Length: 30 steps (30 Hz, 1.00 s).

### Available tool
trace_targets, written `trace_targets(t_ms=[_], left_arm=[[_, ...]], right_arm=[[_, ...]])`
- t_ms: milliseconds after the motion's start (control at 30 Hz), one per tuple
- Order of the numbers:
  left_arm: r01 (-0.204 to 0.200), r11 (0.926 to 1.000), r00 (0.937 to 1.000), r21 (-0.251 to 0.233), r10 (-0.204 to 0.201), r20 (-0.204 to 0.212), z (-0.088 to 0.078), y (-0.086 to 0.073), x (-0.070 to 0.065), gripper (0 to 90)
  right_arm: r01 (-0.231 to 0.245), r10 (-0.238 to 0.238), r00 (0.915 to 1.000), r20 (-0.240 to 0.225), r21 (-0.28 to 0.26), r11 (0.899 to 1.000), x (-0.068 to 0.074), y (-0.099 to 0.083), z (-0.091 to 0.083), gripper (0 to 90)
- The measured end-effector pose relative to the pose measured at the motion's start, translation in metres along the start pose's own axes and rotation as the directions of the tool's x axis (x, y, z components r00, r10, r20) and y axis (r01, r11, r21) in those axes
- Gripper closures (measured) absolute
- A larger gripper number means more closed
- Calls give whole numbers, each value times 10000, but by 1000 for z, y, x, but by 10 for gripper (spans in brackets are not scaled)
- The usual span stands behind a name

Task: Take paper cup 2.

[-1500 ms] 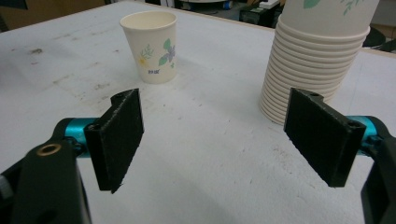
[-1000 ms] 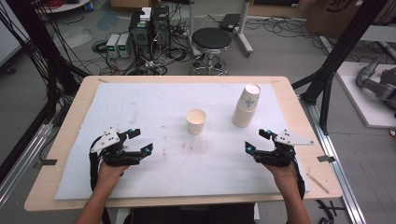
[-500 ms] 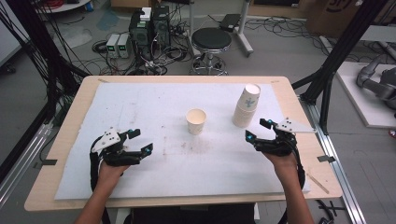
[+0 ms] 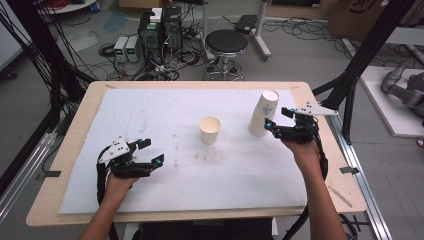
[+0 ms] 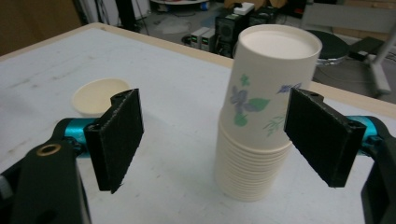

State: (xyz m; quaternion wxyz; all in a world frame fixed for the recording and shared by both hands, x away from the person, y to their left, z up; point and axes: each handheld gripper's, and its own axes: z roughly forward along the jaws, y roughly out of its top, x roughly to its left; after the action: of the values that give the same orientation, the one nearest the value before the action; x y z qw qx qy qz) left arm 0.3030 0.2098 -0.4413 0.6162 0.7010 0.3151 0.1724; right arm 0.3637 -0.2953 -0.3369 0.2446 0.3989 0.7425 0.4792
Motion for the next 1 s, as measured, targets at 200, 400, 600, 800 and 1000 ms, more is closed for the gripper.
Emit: trace_targets(t_ms=[200, 400, 600, 800, 1000], left_arm=[[-5, 10000, 10000, -4, 5, -5, 0, 0, 1, 170], [47, 10000, 10000, -43, -47, -8, 0, 0, 1, 170], [59, 10000, 10000, -29, -59, 22, 0, 0, 1, 171], [41, 10000, 10000, -50, -40, 17, 0, 0, 2, 171], [63, 10000, 10000, -43, -63, 19, -1, 0, 2, 171]], right_arm=[[-90, 74, 9992, 393, 404, 9991, -12, 15, 10, 203], [-166, 107, 9969, 780, 750, 9970, -24, 27, 24, 203], [-274, 188, 9968, 773, 1108, 9935, -30, 36, 40, 203], [-386, 272, 9967, 761, 1523, 9876, -33, 39, 56, 203], [-490, 358, 9963, 777, 1754, 9833, -34, 39, 68, 210]])
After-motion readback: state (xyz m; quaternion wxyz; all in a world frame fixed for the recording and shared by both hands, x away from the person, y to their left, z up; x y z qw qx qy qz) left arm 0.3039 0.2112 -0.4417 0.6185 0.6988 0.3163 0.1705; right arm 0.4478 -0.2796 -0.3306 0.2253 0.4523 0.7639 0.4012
